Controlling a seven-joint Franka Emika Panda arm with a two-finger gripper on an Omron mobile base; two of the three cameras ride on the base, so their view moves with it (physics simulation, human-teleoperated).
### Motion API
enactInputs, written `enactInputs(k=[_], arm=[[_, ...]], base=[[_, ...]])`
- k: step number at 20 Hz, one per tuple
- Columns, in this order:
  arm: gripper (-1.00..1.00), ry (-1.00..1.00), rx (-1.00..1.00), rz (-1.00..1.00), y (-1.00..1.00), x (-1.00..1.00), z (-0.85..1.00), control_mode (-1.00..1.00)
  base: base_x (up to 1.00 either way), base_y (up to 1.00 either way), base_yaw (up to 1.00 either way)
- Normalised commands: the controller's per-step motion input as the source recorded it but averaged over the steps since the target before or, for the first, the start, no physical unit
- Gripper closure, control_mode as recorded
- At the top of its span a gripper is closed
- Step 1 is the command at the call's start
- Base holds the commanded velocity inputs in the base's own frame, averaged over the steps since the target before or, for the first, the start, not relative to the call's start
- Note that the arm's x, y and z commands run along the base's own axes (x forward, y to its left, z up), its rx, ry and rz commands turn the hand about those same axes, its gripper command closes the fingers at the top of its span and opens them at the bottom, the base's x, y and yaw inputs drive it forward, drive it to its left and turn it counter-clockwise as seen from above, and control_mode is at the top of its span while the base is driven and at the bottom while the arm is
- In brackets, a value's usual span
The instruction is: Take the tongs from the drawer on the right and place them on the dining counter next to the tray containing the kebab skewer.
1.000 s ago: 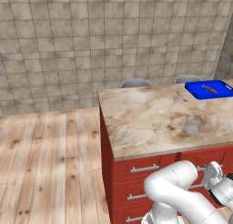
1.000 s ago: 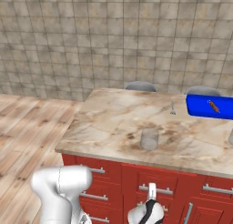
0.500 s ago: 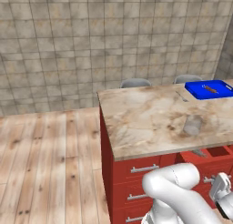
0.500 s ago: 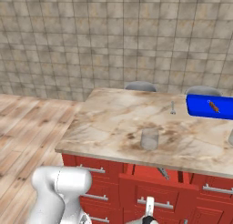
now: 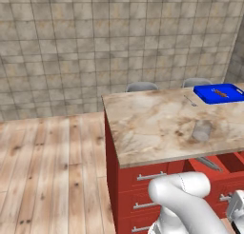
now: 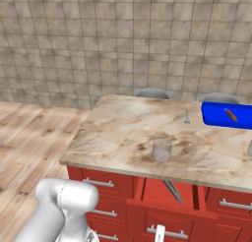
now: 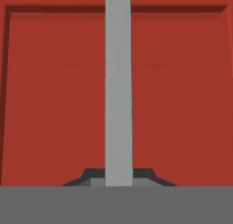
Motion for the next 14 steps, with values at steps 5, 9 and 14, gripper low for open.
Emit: enactInputs(k=[5,9,14], arm=[[1.0,0.0,0.0,-0.03,-0.01,-0.32,0.0,-1.0],[1.0,0.0,0.0,0.0,0.0,-0.01,0.0,-1.0],[1.0,0.0,0.0,0.0,0.0,0.0,0.0,-1.0]], base=[[0.0,0.0,0.0],[0.0,0.0,0.0],[0.0,0.0,0.0]])
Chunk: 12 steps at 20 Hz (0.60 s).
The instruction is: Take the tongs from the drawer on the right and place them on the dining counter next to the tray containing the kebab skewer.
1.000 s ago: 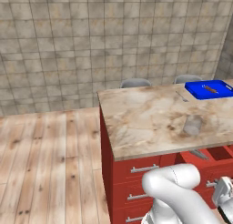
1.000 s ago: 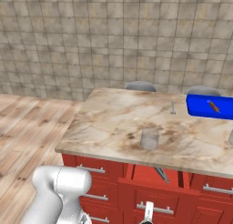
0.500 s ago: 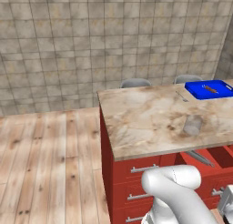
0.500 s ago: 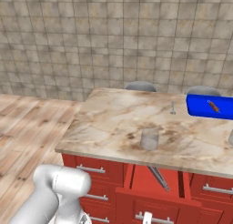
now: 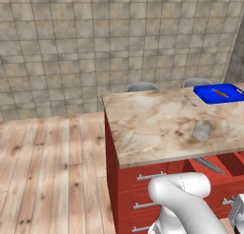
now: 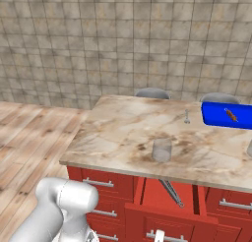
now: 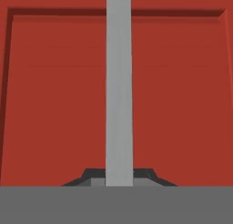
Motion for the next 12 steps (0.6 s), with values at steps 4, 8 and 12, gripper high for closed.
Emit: enactInputs(k=[4,8,12], arm=[[1.0,0.0,0.0,0.0,0.0,-0.01,0.0,-1.0],[-1.0,0.0,0.0,0.0,0.0,-0.09,0.0,-1.0],[-1.0,0.0,0.0,0.0,0.0,-0.21,0.04,-1.0]], base=[[0.0,0.0,0.0],[0.0,0.0,0.0],[0.0,0.0,0.0]])
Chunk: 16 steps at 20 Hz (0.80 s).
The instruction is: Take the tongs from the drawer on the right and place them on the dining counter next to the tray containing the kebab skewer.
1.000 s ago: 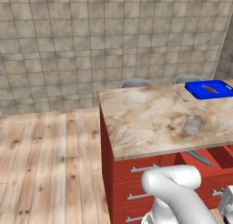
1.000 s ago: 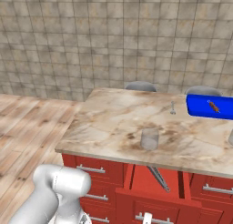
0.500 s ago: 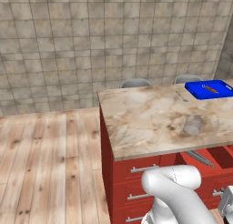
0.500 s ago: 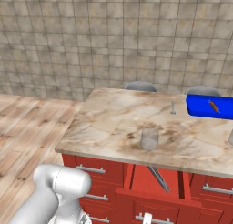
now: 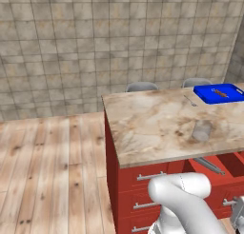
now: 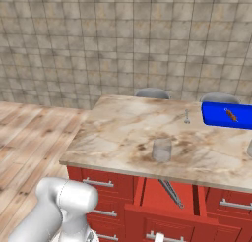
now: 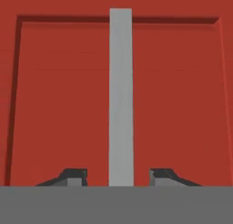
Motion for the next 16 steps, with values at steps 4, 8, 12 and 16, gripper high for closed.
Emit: enactInputs(k=[4,8,12,16], arm=[[-1.0,0.0,0.0,0.02,0.0,-0.21,0.2,-1.0],[-1.0,0.02,0.0,0.02,0.0,-0.28,0.36,-1.0],[-1.0,0.1,-0.04,0.04,0.0,-0.23,0.52,-1.0],[-1.0,0.13,-0.05,0.04,0.0,-0.25,0.58,-1.0]], base=[[0.0,0.0,0.0],[0.0,0.0,0.0],[0.0,0.0,0.0],[0.0,0.0,0.0]])
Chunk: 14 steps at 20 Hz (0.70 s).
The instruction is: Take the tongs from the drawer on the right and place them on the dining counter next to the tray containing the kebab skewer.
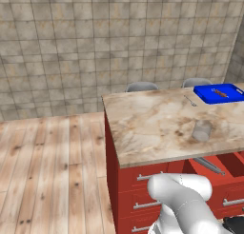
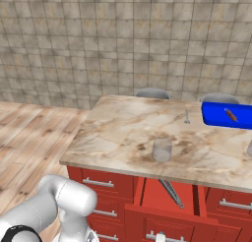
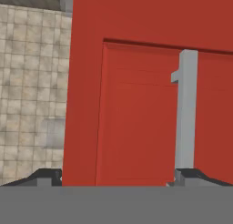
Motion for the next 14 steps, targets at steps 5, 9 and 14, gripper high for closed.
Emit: enactInputs(k=[5,9,14], arm=[[-1.0,0.19,-0.06,0.03,0.02,-0.11,0.68,-1.0],[-1.0,0.26,-0.07,0.0,0.12,-0.01,0.62,-1.0],[-1.0,0.26,-0.05,0.0,0.1,0.0,0.35,-1.0]], base=[[0.0,0.0,0.0],[0.0,0.0,0.0],[0.0,0.0,0.0]])
